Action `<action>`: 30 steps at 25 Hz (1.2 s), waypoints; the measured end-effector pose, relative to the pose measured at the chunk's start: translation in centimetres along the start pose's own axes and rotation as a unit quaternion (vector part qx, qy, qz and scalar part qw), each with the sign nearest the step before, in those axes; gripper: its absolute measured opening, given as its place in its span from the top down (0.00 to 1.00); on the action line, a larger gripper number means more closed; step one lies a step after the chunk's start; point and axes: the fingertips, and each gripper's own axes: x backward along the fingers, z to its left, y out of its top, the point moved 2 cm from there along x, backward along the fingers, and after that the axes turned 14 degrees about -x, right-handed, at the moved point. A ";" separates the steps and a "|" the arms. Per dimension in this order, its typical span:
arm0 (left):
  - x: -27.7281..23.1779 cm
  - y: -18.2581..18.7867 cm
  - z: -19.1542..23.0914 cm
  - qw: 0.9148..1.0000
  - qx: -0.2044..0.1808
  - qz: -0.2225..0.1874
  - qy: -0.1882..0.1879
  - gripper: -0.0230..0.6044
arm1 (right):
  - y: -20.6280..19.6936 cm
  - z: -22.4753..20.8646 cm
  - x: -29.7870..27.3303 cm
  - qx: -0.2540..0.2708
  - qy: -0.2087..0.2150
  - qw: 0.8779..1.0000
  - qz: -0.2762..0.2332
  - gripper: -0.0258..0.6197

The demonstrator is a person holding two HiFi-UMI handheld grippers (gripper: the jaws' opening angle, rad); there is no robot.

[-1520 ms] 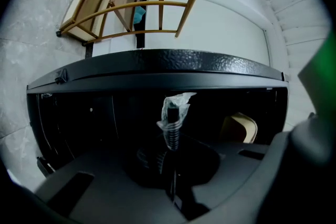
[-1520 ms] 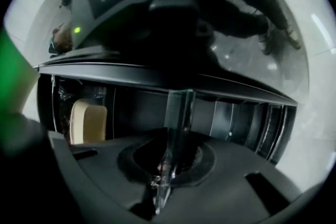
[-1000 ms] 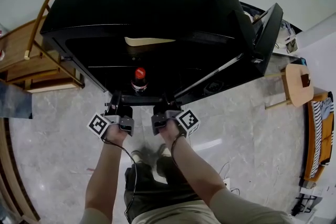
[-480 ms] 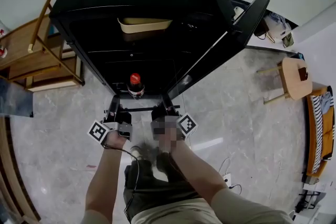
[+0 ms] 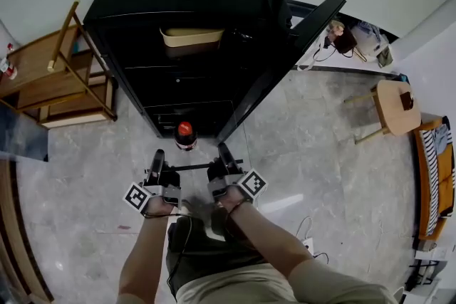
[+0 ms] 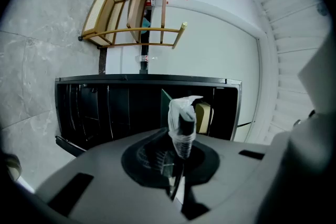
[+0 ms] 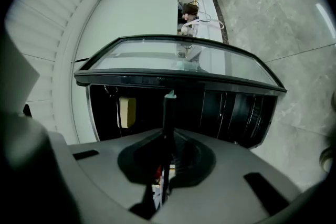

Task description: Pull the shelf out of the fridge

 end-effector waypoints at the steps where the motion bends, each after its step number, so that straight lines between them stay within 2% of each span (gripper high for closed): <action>1: 0.4 -0.1 -0.6 1.000 0.001 -0.001 -0.004 0.94 | -0.2 0.5 0.4 -0.002 0.001 1.000 0.003 0.96; 7: 2.1 0.3 -5.6 1.000 -0.002 -0.002 -0.014 0.94 | -1.5 5.2 2.7 0.001 0.005 1.000 0.027 0.96; 13: 3.2 1.3 -12.9 1.000 0.002 -0.013 -0.025 0.95 | -3.1 12.8 4.2 0.021 0.023 0.998 0.051 0.96; 20: 4.6 3.3 -21.8 0.999 -0.001 -0.017 -0.035 0.94 | -5.7 20.7 5.9 -0.009 0.025 0.998 0.060 0.96; 25: 5.5 4.5 -28.0 0.999 -0.004 -0.013 -0.043 0.94 | -7.2 26.8 7.4 -0.009 0.028 0.997 0.070 0.96; 30: 5.6 5.6 -33.8 0.999 -0.015 -0.009 -0.040 0.94 | -8.4 32.0 8.5 -0.026 0.022 0.997 0.073 0.96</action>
